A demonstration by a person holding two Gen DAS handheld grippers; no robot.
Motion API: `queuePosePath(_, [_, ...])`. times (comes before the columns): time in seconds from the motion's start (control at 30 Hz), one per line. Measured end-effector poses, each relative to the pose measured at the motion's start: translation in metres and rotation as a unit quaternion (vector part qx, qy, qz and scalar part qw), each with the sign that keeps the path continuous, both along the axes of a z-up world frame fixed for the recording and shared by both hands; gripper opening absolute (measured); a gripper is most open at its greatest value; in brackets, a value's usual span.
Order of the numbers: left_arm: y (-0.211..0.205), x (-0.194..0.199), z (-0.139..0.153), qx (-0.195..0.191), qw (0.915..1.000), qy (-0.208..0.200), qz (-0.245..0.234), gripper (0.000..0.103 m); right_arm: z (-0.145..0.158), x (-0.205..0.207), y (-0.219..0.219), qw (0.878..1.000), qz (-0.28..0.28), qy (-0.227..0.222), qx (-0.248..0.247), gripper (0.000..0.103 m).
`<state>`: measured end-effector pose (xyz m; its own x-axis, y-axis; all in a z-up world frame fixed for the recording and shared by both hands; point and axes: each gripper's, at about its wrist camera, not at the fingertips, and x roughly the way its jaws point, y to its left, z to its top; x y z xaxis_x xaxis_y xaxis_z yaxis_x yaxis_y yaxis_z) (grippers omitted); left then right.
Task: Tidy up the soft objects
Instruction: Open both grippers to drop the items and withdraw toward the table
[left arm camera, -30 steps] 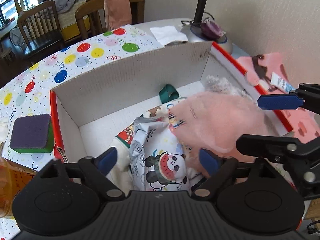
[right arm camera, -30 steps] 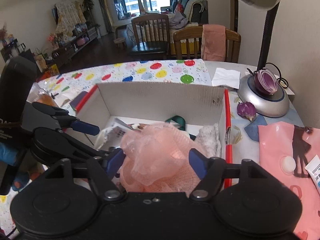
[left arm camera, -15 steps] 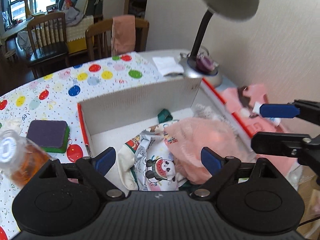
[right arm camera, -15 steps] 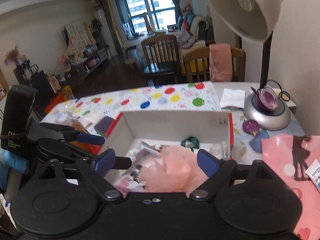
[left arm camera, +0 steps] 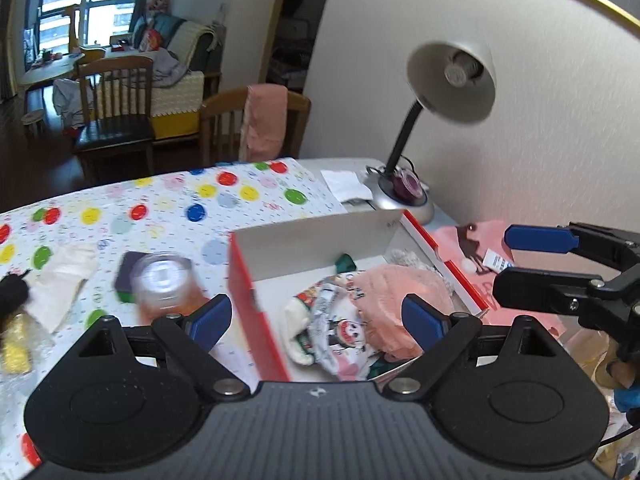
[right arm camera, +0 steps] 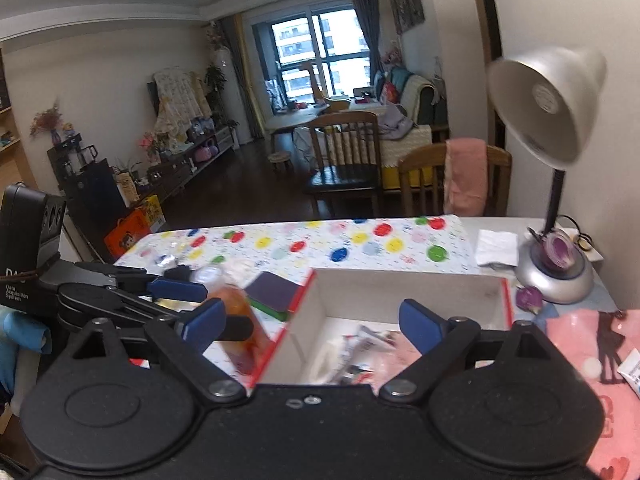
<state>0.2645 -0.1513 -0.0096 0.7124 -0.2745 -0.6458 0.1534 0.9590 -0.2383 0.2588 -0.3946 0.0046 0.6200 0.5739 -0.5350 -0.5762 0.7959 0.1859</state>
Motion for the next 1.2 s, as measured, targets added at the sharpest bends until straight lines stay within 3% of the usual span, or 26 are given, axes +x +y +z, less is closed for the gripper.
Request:
queuePosePath(0.4, [0.115, -0.061, 0.017, -0.006, 0.9989, -0.021, 0.041, 0.099, 0.014, -0.045, 0.11, 0.999, 0.049, -0.012, 0.011, 0.103])
queuePosePath(0.6, [0.175, -0.076, 0.016, 0.013, 0.997, -0.025, 0.072, 0.1, 0.01, -0.062, 0.165, 0.998, 0.056, -0.012, 0.008, 0.103])
queuePosePath(0.97, [0.294, -0.08, 0.019, 0.01, 0.9932, -0.04, 0.109, 0.101, -0.009, -0.069, 0.241, 0.998, 0.062, 0.009, -0.016, 0.103])
queuePosePath(1.2, [0.354, -0.061, 0.028, 0.04, 0.9894, -0.062, 0.126, 0.101, -0.017, -0.061, 0.276, 0.997, 0.067, 0.019, -0.031, 0.103])
